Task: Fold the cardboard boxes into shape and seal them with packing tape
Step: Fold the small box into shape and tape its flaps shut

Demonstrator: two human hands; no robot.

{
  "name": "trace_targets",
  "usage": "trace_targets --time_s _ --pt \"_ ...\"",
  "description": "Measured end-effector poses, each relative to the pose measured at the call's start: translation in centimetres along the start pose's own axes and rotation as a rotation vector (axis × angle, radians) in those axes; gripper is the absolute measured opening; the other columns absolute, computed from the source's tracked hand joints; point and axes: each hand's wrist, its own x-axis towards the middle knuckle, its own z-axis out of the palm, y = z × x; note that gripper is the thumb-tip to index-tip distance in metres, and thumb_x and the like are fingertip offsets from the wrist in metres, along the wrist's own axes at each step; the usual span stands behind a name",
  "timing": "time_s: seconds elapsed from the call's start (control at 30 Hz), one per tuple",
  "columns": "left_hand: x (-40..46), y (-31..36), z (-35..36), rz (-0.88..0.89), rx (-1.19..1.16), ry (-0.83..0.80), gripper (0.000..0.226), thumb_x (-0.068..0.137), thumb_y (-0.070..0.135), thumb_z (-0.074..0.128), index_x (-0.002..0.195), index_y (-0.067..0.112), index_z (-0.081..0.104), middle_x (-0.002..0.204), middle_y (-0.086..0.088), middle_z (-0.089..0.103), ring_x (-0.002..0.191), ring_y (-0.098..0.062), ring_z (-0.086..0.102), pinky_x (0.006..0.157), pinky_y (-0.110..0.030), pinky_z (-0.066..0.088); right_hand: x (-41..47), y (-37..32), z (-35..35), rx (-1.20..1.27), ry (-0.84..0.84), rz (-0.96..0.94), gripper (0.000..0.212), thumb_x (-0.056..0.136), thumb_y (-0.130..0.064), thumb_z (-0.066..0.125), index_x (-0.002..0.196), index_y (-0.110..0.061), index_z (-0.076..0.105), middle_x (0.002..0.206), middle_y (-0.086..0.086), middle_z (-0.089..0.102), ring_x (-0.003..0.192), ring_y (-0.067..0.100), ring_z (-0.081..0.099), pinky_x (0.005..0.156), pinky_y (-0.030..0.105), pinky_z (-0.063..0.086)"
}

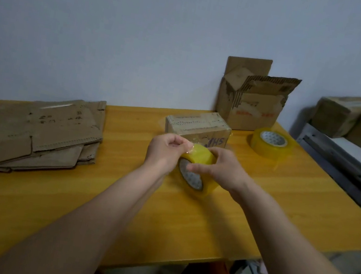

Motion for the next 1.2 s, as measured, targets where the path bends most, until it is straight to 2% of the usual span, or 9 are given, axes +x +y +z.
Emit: trace_targets --time_s 0.2,0.4,0.53,0.63,0.73,0.83,0.97,1.13,1.2 --pt "-0.8 0.4 7.0 -0.124 -0.049 -0.153 0.016 0.091 0.015 0.062 0.076 0.021 0.063 0.086 0.001 0.067 0.074 -0.010 0.055 0.064 -0.021 0.043 -1.8 3.5 -5.7 -0.245 0.228 -0.069 0.067 0.074 -0.019 0.080 0.134 -0.015 0.051 0.129 0.003 0.057 0.120 0.020 0.052 0.100 0.035 0.044" --pt "-1.2 -1.4 11.1 -0.159 0.251 -0.389 0.017 0.090 0.007 0.059 0.089 0.023 0.065 0.098 -0.004 0.067 0.083 -0.017 0.056 0.064 -0.025 0.042 -2.8 9.2 -7.3 -0.757 0.296 -0.001 0.062 0.082 -0.018 0.070 0.136 -0.021 0.040 0.135 0.006 0.051 0.126 0.026 0.045 0.099 0.036 0.033" --pt "0.3 -1.2 9.8 0.031 0.352 -0.257 0.022 0.095 0.004 0.048 0.099 0.019 0.065 0.087 0.008 0.066 0.080 -0.013 0.064 0.058 -0.023 0.047 -2.4 11.6 -7.6 -0.947 0.224 0.069 0.057 0.088 -0.016 0.063 0.137 -0.021 0.035 0.137 0.005 0.047 0.126 0.028 0.042 0.098 0.039 0.033" --pt "3.0 0.2 7.1 0.285 0.511 0.006 0.032 0.093 0.000 0.042 0.107 0.020 0.063 0.098 0.005 0.066 0.092 -0.015 0.061 0.076 -0.029 0.051 -0.8 10.3 -7.4 -1.021 0.275 0.011 0.053 0.088 -0.032 0.064 0.134 -0.015 0.044 0.130 0.009 0.041 0.122 0.029 0.037 0.097 0.038 0.036" --pt "7.2 1.4 3.9 0.435 0.778 0.070 0.036 0.091 0.001 0.042 0.118 0.017 0.061 0.123 -0.003 0.058 0.117 -0.022 0.049 0.097 -0.034 0.041 1.2 7.7 -5.5 -0.732 0.324 -0.110 0.039 0.094 -0.028 0.055 0.130 -0.014 0.051 0.128 0.008 0.043 0.119 0.025 0.042 0.098 0.037 0.039" --pt "11.2 1.7 1.4 0.264 0.947 -0.084 0.035 0.101 0.020 0.035 0.129 0.015 0.054 0.137 -0.010 0.049 0.128 -0.027 0.041 0.107 -0.038 0.034 2.9 5.4 -2.7 -0.315 0.243 -0.063 0.039 0.098 -0.025 0.049 0.137 -0.016 0.045 0.136 0.006 0.041 0.124 0.023 0.046 0.104 0.038 0.040" --pt "13.1 1.1 -0.8 0.109 1.000 -0.406 0.044 0.105 0.032 0.022 0.118 0.008 0.057 0.133 -0.016 0.053 0.125 -0.031 0.047 0.098 -0.031 0.036 4.5 3.4 0.1 0.035 0.187 -0.038 0.058 0.100 -0.032 0.045 0.150 -0.015 0.022 0.152 0.004 0.031 0.140 0.020 0.030 0.114 0.042 0.029" --pt "11.0 0.2 -3.0 0.161 0.956 -0.371 0.033 0.104 0.033 0.031 0.097 0.013 0.056 0.117 -0.016 0.061 0.112 -0.033 0.053 0.079 -0.033 0.036 6.3 0.8 2.3 0.336 0.169 0.007 0.062 0.099 -0.049 0.033 0.150 -0.017 0.022 0.152 0.006 0.033 0.138 0.022 0.033 0.114 0.045 0.029" --pt "9.5 -0.6 -4.4 0.177 0.932 -0.344 0.033 0.103 0.032 0.035 0.121 0.012 0.055 0.125 -0.016 0.058 0.117 -0.033 0.051 0.083 -0.032 0.037 6.5 0.3 3.2 0.380 0.123 0.003 0.055 0.099 -0.052 0.027 0.143 -0.020 0.037 0.140 0.002 0.049 0.127 0.012 0.047 0.109 0.033 0.038"
